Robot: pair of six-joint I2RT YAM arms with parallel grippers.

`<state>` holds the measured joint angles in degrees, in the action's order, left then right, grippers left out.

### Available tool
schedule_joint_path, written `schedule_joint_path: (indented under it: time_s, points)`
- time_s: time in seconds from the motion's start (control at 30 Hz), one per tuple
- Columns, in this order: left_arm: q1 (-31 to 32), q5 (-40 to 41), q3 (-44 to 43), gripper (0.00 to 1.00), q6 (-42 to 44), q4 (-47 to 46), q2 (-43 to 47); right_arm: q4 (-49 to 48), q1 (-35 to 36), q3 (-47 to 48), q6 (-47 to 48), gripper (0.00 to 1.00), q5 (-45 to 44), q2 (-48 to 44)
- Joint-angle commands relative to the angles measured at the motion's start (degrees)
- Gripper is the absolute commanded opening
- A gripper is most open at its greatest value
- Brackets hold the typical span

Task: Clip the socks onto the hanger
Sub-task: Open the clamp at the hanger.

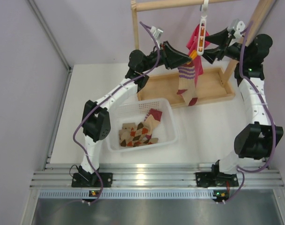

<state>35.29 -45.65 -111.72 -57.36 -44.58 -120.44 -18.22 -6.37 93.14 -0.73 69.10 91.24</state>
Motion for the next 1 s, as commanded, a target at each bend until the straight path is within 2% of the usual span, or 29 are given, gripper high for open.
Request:
schedule_joint_path:
  time_s: [0.0,0.17,0.57,0.97]
  points:
    - [-0.22,-1.72,-0.08,0.00,-0.56,-3.06,3.81,2.75,0.66,2.92,3.46,0.65,1.48,0.16]
    - [-0.31,-1.81,0.01,0.00,-0.64,-3.15,3.72,0.91,0.66,4.24,0.82,0.62,1.30,1.83]
    - [-0.31,-1.81,-0.25,0.00,-0.47,-3.15,3.37,-9.90,1.45,5.82,-14.11,0.63,4.02,4.30]
    - [-0.40,-1.73,-0.08,0.00,-0.73,-3.41,3.37,-15.35,1.89,5.56,-18.59,0.65,4.38,3.77]
